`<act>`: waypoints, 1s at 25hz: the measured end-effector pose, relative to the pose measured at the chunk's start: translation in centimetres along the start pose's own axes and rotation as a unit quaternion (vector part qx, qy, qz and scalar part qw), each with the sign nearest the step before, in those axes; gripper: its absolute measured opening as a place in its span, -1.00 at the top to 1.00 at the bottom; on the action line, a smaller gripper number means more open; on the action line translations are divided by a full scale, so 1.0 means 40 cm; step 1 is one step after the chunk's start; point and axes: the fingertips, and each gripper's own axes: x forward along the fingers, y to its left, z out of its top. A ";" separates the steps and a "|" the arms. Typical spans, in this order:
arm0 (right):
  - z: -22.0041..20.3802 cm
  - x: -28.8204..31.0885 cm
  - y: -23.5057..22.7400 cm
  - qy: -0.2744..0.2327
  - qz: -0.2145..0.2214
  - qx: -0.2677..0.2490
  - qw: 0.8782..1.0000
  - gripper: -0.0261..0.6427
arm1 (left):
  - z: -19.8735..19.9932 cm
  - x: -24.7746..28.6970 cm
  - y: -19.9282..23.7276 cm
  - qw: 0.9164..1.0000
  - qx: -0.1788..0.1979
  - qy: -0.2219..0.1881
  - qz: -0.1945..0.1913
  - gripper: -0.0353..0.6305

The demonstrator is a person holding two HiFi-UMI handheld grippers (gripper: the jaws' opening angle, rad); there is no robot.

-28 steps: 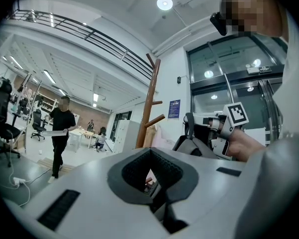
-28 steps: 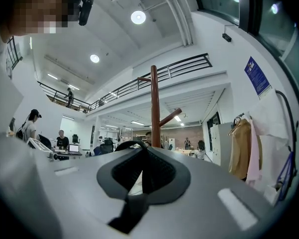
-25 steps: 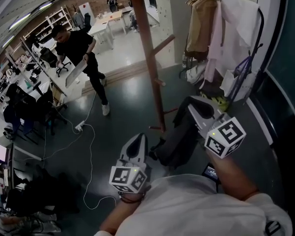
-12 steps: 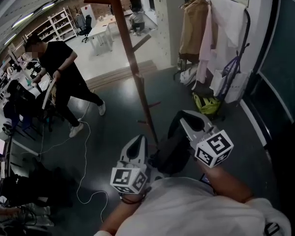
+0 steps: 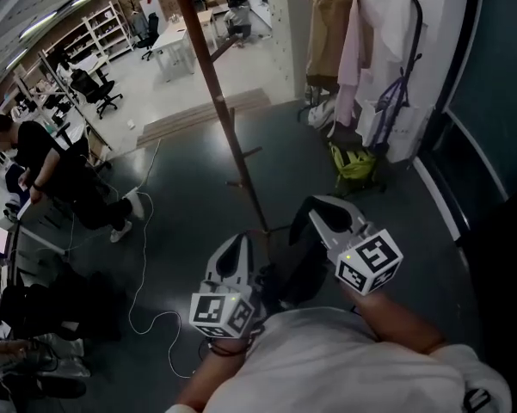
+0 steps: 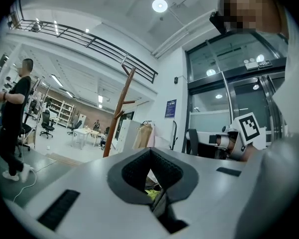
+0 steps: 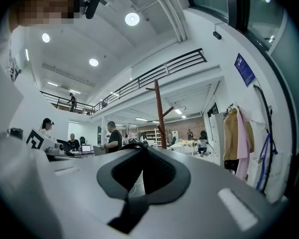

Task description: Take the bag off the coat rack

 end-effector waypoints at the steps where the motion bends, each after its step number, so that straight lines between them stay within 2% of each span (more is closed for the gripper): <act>1: -0.006 -0.017 0.008 0.002 -0.001 0.000 1.000 0.86 | -0.004 -0.016 -0.010 1.000 0.000 0.000 0.003 0.89; 13: -0.052 -0.170 0.121 0.000 0.002 0.018 1.000 0.86 | -0.016 -0.155 -0.098 1.000 0.015 0.006 0.022 0.89; 25: -0.071 -0.202 0.267 -0.002 0.021 0.006 1.000 0.85 | 0.017 -0.226 -0.088 1.000 0.023 0.000 0.017 0.89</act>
